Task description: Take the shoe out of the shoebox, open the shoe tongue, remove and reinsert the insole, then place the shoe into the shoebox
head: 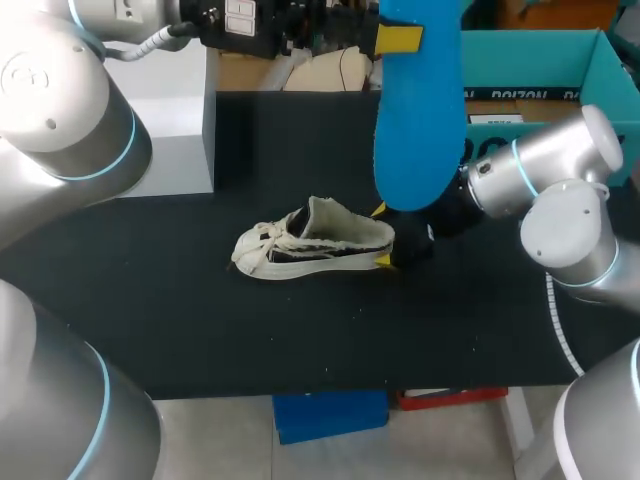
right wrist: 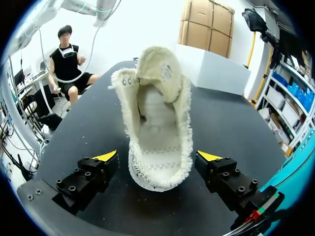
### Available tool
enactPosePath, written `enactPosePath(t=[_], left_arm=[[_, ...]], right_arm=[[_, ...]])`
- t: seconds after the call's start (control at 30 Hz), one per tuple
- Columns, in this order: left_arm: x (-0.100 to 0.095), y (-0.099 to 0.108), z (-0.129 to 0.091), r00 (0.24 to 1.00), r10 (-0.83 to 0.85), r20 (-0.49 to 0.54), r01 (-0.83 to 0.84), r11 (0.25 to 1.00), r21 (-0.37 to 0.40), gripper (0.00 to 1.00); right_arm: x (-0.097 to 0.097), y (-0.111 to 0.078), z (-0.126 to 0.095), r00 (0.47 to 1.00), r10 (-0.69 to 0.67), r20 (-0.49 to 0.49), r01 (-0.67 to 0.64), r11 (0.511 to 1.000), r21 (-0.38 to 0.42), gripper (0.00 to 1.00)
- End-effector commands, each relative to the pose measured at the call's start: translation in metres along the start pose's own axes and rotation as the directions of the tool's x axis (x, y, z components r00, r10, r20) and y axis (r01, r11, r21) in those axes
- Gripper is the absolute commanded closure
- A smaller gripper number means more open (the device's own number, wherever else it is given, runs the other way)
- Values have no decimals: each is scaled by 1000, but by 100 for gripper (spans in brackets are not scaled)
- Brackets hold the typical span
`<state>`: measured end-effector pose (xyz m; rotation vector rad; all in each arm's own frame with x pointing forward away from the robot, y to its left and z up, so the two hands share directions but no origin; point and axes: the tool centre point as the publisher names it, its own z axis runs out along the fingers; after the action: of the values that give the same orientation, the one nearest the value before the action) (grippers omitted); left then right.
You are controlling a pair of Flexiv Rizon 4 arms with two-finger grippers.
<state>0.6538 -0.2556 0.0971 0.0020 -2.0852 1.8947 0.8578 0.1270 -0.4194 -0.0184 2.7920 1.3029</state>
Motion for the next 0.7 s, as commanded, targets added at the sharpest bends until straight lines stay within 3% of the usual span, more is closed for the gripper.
enactPosePath(t=[0.03, 0.7], left_arm=[[-1, 1, 2, 1000, 1, 1, -1, 1000, 2, 100], [-1, 1, 2, 1000, 1, 1, -1, 1000, 2, 100]], right_arm=[[-7, -4, 7, 1000, 0, -20, -1, 999, -40, 0], [-13, -6, 12, 996, 2, -93, -9, 997, -76, 0]])
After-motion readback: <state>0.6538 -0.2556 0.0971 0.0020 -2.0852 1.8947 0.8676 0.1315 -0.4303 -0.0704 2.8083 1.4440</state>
